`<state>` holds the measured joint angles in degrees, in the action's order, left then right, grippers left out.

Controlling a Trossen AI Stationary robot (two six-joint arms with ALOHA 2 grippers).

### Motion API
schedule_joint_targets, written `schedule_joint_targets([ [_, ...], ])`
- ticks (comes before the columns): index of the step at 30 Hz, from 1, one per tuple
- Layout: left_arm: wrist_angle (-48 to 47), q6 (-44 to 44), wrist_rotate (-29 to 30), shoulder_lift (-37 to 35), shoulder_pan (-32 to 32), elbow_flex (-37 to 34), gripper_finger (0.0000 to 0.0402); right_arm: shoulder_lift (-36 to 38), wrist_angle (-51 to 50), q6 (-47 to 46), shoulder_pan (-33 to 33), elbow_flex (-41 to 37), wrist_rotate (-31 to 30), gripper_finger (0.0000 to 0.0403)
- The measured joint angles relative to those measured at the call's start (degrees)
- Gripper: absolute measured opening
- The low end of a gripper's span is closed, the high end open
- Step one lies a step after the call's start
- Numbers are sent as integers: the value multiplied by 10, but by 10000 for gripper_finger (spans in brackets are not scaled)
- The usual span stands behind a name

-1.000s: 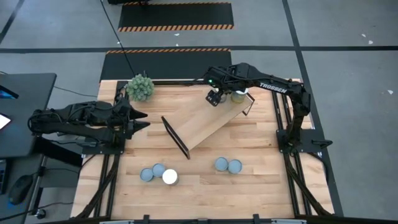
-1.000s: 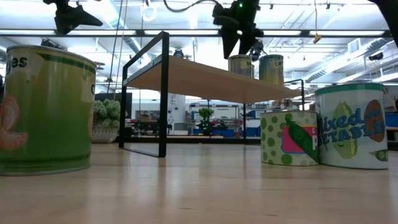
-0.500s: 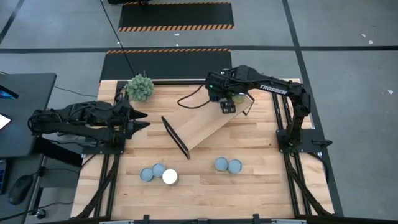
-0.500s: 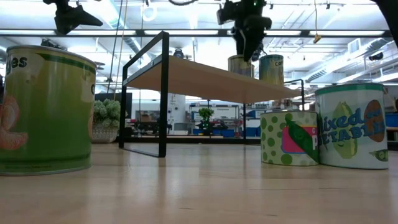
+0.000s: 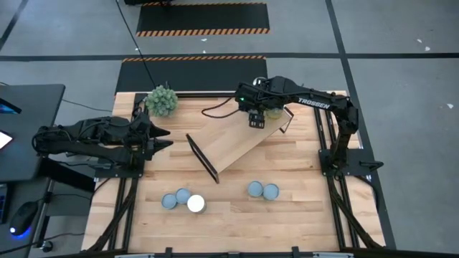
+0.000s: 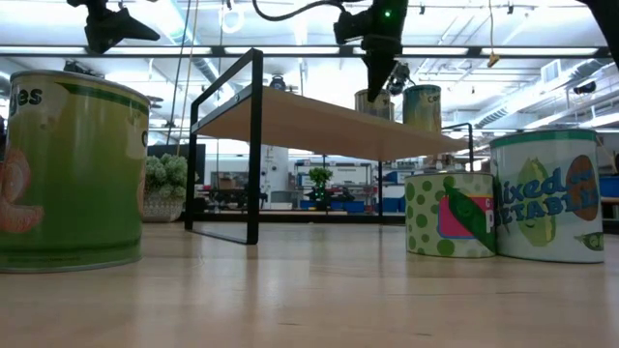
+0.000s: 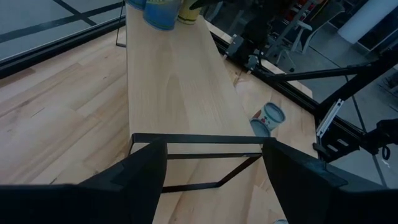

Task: Pick and place cans onto a shelf
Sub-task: Put the canned peas on the shelf

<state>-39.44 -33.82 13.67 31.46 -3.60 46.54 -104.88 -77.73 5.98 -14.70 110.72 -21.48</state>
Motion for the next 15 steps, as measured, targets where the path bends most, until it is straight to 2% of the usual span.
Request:
schedule_joint_targets([
  [6, 0, 1, 0, 0, 0, 0, 270, 0, 12, -105, 2, 0, 3, 347],
  [15, 0, 1, 0, 0, 0, 0, 270, 1, 31, -212, 25, 1, 15, 347],
])
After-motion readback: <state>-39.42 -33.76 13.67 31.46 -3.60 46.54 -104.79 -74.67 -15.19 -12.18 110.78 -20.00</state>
